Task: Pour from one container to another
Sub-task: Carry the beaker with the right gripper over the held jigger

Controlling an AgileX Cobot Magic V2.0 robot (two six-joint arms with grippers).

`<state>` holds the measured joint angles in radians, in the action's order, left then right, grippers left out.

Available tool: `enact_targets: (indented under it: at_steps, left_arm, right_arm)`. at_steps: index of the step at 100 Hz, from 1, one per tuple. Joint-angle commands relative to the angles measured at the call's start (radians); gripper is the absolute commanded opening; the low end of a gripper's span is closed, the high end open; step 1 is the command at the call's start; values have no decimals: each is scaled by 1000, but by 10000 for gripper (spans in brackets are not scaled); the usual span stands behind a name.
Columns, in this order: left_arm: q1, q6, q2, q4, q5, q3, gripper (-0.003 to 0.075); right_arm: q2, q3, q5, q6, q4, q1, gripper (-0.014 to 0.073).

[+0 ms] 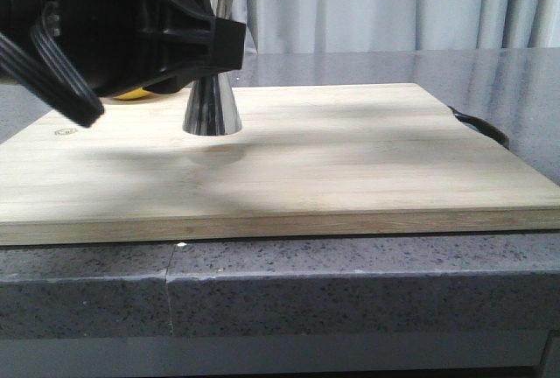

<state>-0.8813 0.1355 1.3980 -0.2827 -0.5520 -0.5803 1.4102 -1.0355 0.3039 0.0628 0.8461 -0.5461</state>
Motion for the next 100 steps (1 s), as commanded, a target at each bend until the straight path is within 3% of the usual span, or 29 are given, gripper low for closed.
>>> enact_targets:
  at_steps: [1, 59, 100]
  left_arm:
    - [-7, -12, -35, 10, -87, -33, -12]
    - [-7, -12, -35, 10, -89, -33, -12]
    - [-7, -12, -35, 10, -92, -33, -12]
  right_arm:
    - [-42, -38, 66, 5, 8, 1, 270]
    - [-42, -38, 53, 5, 174, 1, 270]
    - [-42, -38, 51, 39, 182, 1, 270]
